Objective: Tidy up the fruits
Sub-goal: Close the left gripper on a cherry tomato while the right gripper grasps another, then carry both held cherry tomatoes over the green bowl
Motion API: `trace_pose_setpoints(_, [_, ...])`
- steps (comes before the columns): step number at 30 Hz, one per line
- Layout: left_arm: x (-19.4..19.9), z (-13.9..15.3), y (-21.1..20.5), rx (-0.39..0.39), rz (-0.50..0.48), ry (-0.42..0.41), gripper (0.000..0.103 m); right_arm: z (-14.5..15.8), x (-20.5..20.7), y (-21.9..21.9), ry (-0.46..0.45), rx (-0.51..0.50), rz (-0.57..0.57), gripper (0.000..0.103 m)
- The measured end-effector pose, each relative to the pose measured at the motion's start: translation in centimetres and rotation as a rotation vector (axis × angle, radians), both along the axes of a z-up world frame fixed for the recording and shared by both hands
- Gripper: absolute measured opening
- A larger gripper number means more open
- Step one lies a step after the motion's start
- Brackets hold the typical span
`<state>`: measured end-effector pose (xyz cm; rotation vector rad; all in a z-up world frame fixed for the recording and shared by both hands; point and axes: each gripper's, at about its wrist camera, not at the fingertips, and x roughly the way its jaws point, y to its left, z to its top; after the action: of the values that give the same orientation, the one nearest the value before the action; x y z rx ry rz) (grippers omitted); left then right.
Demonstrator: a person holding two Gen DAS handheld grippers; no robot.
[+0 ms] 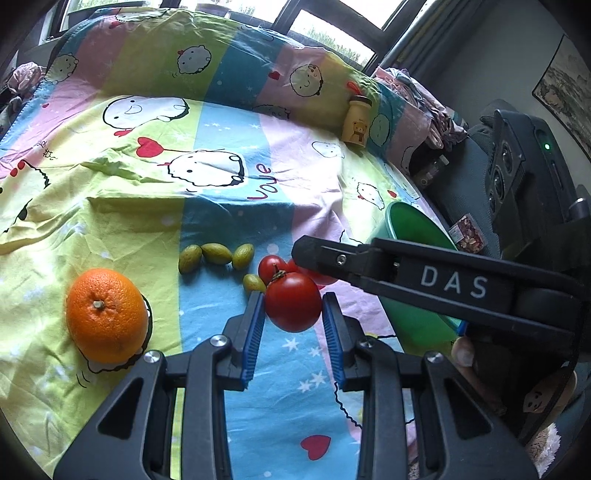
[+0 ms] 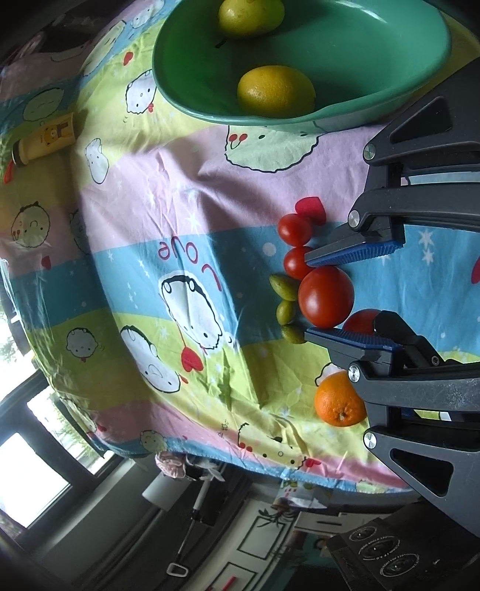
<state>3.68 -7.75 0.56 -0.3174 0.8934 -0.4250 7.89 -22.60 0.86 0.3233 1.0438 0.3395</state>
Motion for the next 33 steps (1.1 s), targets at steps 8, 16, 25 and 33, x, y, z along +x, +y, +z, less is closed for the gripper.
trace_pose_setpoints(8, [-0.2,0.7,0.1,0.018,0.013,-0.028,0.031,1.1,-0.6,-0.5,-0.033,0.025,-0.006,0.036])
trace_pose_setpoints(16, [-0.2,1.7,-0.8,0.056,0.012,-0.062,0.031,2.3,-1.3,-1.7,-0.074,0.054,-0.033,0.036])
trace_pose_setpoints(25, [0.7,3.3,-2.5,0.052,-0.01,-0.093,0.031,3.7,-2.1,-4.2,-0.121,0.083,-0.099,0.036])
trace_pose_setpoints(33, [1.5,4.6,-5.2,0.079,-0.064,-0.12,0.031,4.0,-2.4,-7.3,-0.135,0.113,-0.181,0.036])
